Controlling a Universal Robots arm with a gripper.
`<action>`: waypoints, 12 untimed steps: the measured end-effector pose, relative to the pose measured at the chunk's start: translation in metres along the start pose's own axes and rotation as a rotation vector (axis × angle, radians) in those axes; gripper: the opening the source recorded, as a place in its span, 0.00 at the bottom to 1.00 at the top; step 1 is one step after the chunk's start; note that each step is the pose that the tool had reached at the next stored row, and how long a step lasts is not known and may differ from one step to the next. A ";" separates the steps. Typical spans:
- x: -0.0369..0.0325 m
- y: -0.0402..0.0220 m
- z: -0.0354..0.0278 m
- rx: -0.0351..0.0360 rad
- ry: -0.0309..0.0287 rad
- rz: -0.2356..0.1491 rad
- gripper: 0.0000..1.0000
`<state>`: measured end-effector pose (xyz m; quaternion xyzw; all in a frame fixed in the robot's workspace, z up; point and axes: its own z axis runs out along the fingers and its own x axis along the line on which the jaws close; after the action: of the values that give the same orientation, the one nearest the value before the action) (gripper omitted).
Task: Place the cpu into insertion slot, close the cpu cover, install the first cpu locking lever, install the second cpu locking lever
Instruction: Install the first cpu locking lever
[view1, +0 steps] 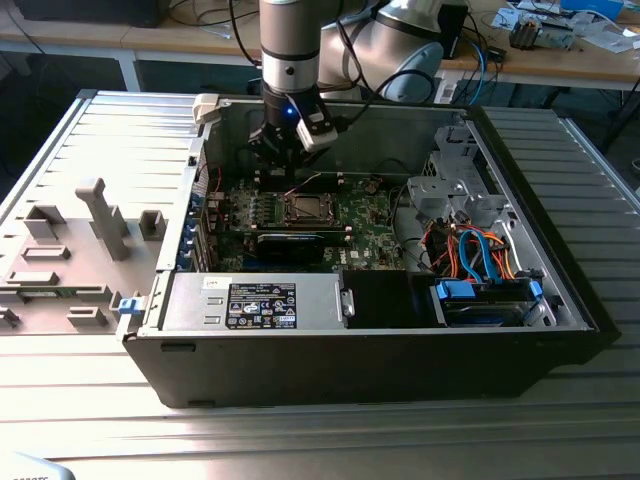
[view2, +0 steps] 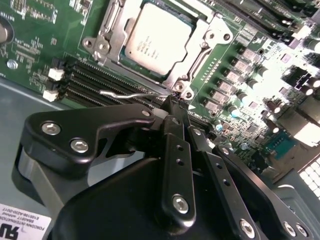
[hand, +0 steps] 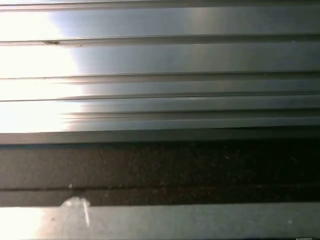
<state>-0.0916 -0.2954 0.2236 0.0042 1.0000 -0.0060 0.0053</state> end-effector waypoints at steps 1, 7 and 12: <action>0.0000 0.0014 0.0004 -0.0002 -0.0002 -0.008 0.11; -0.0003 0.0045 0.0035 -0.0002 -0.0001 -0.011 0.11; -0.0029 0.0055 0.0107 0.0007 -0.0001 -0.013 0.11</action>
<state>-0.0885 -0.2901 0.2129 -0.0023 1.0000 -0.0064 0.0053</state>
